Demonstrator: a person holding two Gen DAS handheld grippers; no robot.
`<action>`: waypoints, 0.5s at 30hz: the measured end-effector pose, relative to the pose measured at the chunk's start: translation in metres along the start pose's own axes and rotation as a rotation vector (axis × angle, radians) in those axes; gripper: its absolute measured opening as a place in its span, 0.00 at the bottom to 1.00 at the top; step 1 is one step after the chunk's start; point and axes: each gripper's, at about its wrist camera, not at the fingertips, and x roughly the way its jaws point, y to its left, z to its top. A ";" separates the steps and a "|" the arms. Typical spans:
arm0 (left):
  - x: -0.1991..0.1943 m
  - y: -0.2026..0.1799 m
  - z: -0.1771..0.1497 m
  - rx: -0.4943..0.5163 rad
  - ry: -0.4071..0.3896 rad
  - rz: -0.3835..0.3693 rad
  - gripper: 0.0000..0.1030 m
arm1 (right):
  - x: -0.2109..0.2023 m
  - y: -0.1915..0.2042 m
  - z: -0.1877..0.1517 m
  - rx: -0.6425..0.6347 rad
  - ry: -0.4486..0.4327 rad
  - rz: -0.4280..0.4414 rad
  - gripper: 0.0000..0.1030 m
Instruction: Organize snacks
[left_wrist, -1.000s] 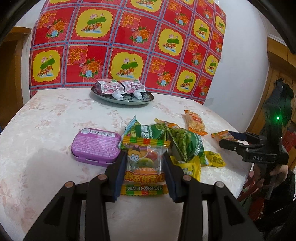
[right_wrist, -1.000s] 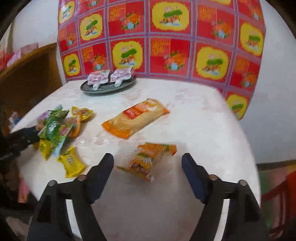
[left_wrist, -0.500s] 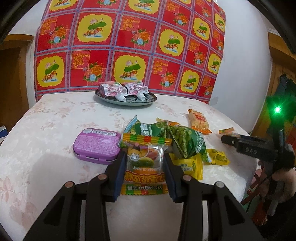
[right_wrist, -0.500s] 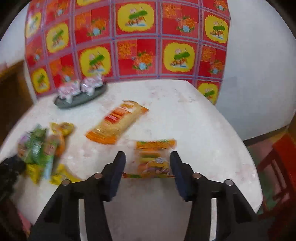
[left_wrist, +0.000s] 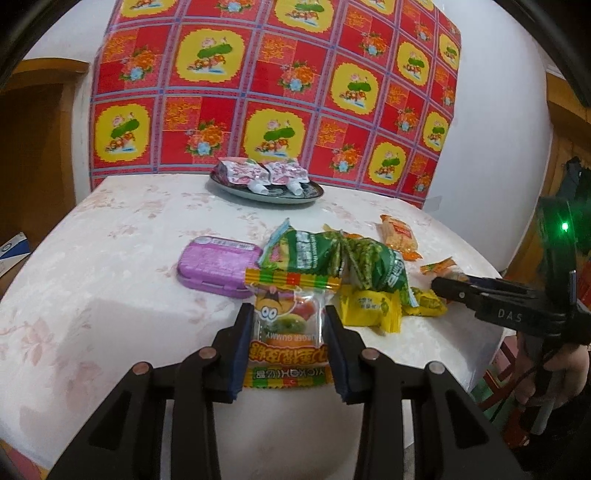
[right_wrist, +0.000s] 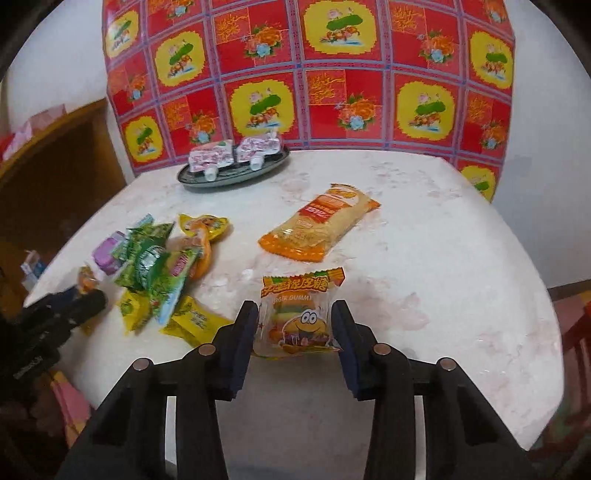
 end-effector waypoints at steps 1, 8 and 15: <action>-0.002 0.000 -0.001 -0.002 -0.002 0.005 0.37 | -0.002 0.001 -0.001 -0.003 -0.004 -0.013 0.41; -0.015 -0.004 0.005 0.018 -0.041 0.019 0.37 | -0.013 -0.001 0.002 -0.010 -0.048 -0.013 0.41; -0.016 -0.005 0.048 0.036 -0.033 0.014 0.37 | -0.010 0.009 0.037 -0.063 -0.083 0.203 0.41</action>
